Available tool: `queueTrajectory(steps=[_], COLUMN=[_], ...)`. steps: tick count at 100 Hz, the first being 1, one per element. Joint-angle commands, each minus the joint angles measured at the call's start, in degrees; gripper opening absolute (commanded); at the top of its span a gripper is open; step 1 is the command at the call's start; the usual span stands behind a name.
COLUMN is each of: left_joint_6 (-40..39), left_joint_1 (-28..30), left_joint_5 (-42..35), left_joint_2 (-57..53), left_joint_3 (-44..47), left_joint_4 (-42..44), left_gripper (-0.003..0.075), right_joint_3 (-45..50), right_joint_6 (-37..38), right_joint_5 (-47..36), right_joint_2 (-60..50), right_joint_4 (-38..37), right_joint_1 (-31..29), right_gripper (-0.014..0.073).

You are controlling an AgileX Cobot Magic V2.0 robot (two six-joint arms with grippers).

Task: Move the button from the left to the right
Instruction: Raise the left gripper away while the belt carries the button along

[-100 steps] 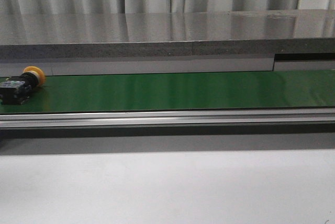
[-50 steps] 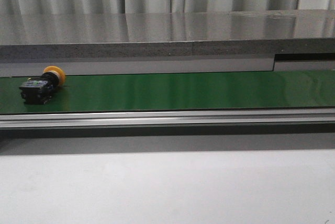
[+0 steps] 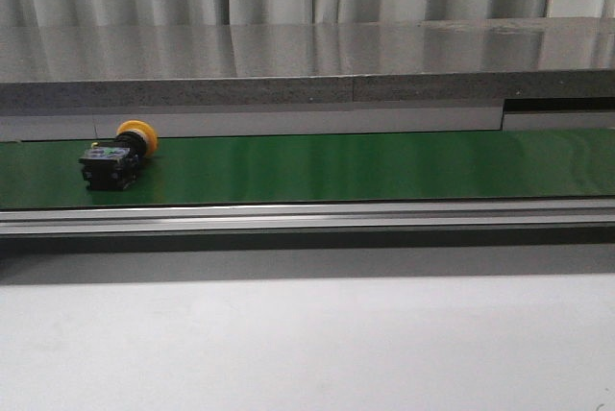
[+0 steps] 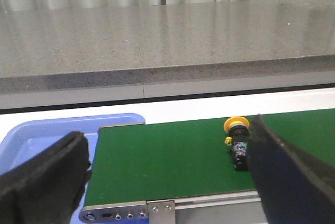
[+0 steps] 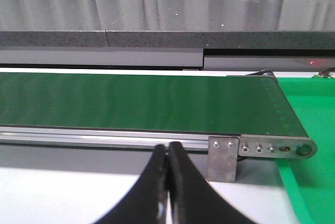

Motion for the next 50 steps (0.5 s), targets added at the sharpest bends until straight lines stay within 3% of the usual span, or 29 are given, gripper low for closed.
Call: queueTrajectory(steps=[1,10,22,50], left_joint_6=[-0.03,-0.03,-0.03,-0.03], left_joint_1=[-0.43,-0.43,-0.43,-0.43], left_joint_5=[-4.73,-4.83,-4.95,-4.95], left_joint_2=[0.24,0.24,0.24,0.24], left_joint_3=[-1.57,-1.57,-1.57,-1.57], left_joint_4=[-0.8,-0.8,-0.8,-0.8], left_gripper=[0.0587,0.0564,0.046,0.0076], right_joint_3=[-0.9,-0.9,-0.9,-0.9], right_joint_6=[-0.21,-0.21,-0.21,-0.21], right_joint_5=[-4.64,-4.64,-4.64,-4.64], right_joint_2=[-1.22,-1.22,-1.22,-1.22], right_joint_4=[-0.37,-0.37,-0.37,-0.37], right_joint_1=[0.09,0.09,0.09,0.09], right_gripper=[-0.0068,-0.0068,-0.0068,-0.0068])
